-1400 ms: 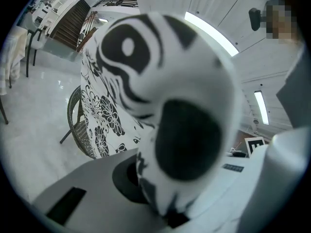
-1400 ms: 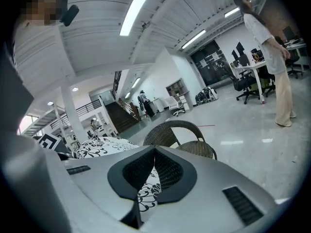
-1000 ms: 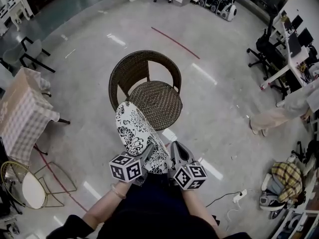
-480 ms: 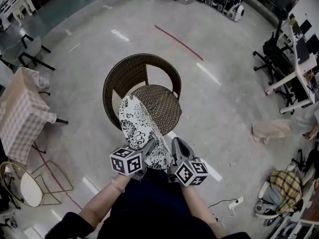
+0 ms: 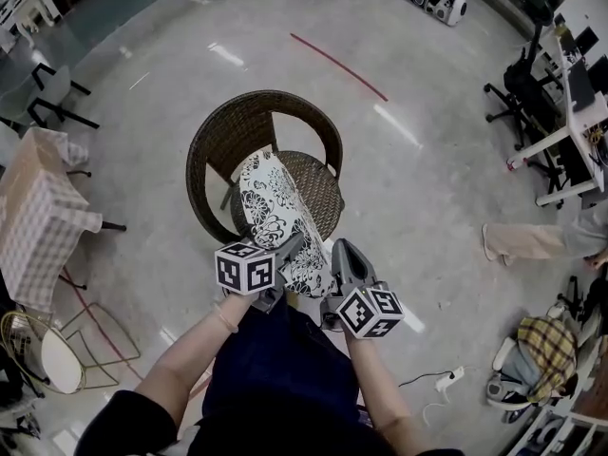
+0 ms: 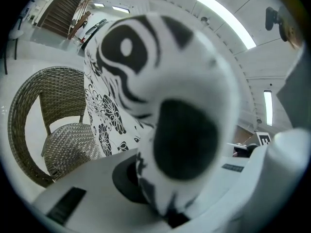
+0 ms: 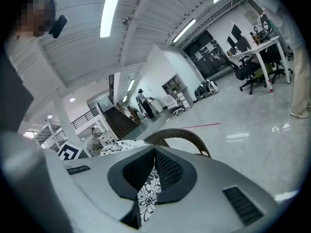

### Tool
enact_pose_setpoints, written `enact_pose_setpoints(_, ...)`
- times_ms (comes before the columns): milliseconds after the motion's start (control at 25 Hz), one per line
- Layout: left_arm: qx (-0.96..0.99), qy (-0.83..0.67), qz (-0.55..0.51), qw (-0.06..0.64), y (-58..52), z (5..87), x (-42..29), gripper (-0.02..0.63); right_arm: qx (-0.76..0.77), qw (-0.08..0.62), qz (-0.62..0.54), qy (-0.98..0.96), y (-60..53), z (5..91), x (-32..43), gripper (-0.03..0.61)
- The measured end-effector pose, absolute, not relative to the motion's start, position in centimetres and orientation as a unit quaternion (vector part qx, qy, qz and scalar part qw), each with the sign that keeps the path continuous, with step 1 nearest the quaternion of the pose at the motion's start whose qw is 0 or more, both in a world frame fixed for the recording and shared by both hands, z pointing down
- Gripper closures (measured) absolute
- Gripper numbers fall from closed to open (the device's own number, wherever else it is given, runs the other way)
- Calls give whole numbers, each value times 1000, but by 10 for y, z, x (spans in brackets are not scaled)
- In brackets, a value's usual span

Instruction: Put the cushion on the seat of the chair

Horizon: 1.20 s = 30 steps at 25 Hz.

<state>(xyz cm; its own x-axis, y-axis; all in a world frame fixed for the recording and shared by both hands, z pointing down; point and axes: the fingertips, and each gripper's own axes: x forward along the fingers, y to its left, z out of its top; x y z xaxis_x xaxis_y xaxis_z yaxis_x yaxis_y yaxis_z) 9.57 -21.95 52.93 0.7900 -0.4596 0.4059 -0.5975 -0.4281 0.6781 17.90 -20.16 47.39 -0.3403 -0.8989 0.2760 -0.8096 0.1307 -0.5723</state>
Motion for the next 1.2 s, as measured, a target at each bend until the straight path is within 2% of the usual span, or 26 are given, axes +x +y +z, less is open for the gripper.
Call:
enact_pose_setpoints(440, 853, -270, 116, 432, -271, 561, 132, 586, -587, 56, -336, 735, -240, 500, 189, 586)
enact_pose_setpoints(760, 858, -249, 97, 439, -317, 575, 148, 586, -613, 64, -342, 710, -267, 516, 204, 586)
enact_pose_setpoints(1000, 842, -256, 94, 466, -336, 630, 155, 586, -620, 53, -341, 705, -278, 535, 210, 586)
enact_pose_setpoints(1200, 825, -278, 87, 484, -343, 669, 132, 586, -612, 41, -360, 703, -282, 565, 195, 586)
